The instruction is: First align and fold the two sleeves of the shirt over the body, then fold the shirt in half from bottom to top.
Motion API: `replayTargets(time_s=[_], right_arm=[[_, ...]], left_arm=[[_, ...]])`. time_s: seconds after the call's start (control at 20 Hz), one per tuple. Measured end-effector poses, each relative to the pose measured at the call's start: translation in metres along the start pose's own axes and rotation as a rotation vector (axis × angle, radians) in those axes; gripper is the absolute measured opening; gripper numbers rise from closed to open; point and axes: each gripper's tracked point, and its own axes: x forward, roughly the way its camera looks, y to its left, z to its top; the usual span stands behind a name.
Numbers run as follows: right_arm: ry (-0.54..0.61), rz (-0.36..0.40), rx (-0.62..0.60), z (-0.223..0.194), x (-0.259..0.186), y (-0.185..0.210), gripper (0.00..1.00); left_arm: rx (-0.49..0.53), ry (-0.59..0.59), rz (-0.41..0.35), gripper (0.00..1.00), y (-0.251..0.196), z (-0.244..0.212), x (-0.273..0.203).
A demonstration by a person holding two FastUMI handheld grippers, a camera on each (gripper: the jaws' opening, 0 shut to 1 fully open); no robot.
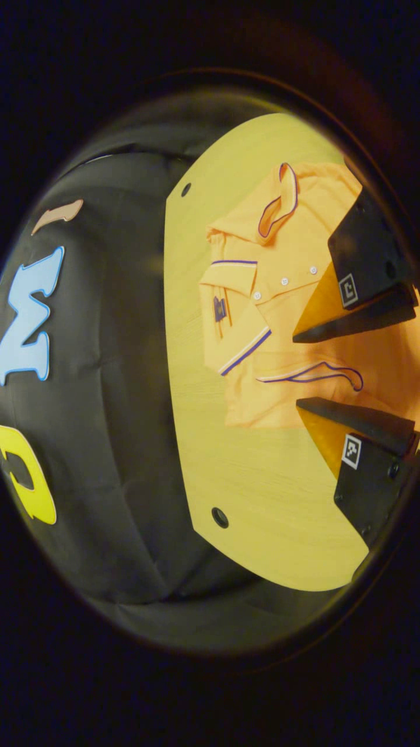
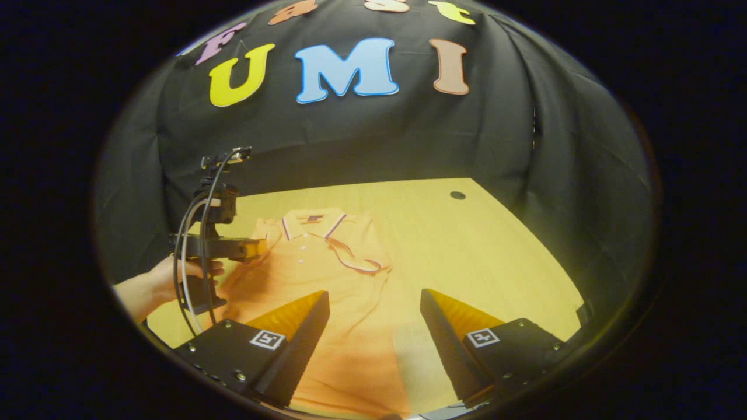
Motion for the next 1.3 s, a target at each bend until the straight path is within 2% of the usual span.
replayTargets(time_s=[0.05, 0.15, 0.25, 0.35, 0.9, 1.1, 1.15, 1.2, 1.3], right_arm=[[0.001, -0.003, -0.007, -0.002, 0.000, -0.002, 0.97], [-0.001, -0.001, -0.015, -0.007, -0.001, -0.005, 0.97], [0.000, 0.006, -0.021, -0.012, -0.003, -0.005, 0.97], [0.002, 0.015, -0.030, -0.019, -0.005, -0.006, 0.97], [0.052, 0.037, -0.041, -0.069, -0.026, -0.017, 0.97], [0.094, 0.045, -0.043, -0.093, -0.030, -0.019, 0.97], [0.106, 0.048, -0.045, -0.100, -0.030, -0.020, 0.97], [0.115, 0.051, -0.048, -0.105, -0.030, -0.020, 0.96], [0.137, 0.061, -0.053, -0.117, -0.032, -0.019, 0.96]], left_arm=[[-0.001, -0.005, -0.004, 0.67, -0.001, -0.002, -0.008], [-0.008, -0.014, -0.017, 0.64, -0.005, -0.007, -0.025], [-0.024, -0.015, -0.032, 0.70, -0.010, -0.016, -0.041], [-0.045, -0.012, -0.044, 0.70, -0.014, -0.027, -0.058], [-0.079, 0.037, -0.036, 0.72, -0.017, -0.094, -0.136], [-0.100, 0.059, -0.027, 0.79, -0.015, -0.119, -0.164], [-0.106, 0.065, -0.030, 0.86, -0.015, -0.125, -0.171], [-0.111, 0.074, -0.032, 0.89, -0.015, -0.133, -0.178], [-0.114, 0.093, -0.036, 0.89, -0.012, -0.148, -0.191]])
